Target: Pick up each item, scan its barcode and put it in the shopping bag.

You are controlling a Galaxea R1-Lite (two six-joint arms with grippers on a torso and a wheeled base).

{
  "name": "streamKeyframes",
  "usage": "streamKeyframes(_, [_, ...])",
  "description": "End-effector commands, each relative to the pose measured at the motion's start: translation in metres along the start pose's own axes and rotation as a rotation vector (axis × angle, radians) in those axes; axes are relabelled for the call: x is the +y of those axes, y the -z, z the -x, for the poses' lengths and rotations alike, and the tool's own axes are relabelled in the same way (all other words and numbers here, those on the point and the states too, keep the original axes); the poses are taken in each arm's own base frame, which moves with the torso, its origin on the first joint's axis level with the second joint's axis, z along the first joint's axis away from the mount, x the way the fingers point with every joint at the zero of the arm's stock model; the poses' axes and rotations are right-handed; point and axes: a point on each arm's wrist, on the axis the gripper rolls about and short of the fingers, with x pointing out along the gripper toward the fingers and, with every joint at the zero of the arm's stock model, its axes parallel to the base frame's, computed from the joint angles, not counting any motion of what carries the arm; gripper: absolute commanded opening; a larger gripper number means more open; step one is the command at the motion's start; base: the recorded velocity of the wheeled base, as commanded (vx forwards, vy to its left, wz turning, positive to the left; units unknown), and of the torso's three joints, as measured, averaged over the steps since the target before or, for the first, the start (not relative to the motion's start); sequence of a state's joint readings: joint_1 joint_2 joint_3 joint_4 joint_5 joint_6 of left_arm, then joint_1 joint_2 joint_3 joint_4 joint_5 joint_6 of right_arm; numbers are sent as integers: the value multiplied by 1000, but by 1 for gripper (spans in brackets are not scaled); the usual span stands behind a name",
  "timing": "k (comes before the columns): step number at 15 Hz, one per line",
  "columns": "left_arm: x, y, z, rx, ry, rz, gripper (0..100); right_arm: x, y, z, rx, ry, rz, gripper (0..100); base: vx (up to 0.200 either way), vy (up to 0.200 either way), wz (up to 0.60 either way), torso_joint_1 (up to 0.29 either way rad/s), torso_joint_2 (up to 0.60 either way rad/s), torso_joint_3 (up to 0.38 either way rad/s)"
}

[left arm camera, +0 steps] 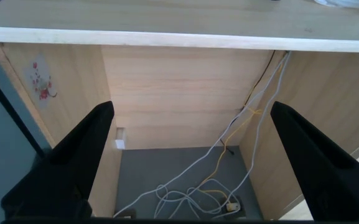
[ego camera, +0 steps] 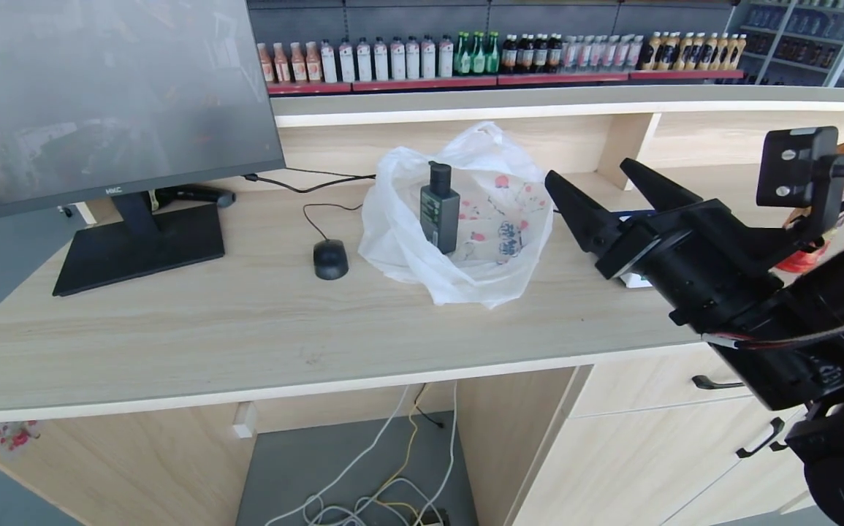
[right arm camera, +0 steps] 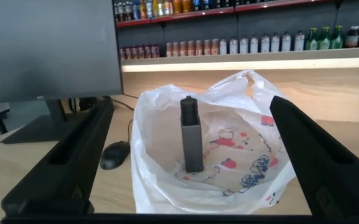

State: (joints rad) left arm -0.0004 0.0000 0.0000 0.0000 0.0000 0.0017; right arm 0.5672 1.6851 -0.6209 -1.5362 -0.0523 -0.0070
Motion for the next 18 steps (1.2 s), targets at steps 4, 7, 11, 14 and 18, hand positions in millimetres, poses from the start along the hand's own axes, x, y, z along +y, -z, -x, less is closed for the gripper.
streamKeyframes(4, [0,0,0,0,0,6,100,0,4,3,16,1,3,100,0,-200,0,4,0,4])
streamKeyframes(7, [0,0,0,0,0,9,100,0,5,1,13,1,3,100,0,-200,0,1,4,2])
streamKeyframes(11, [0,0,0,0,0,9,100,0,11,1,27,-1,5,100,0,-200,0,2,0,1])
streamKeyframes(14, [0,0,0,0,0,9,100,0,14,2,33,-1,4,100,0,-200,0,1,2,1])
streamKeyframes(18, [0,0,0,0,0,9,100,0,16,1,38,1,3,100,0,-200,450,-1,-1,1])
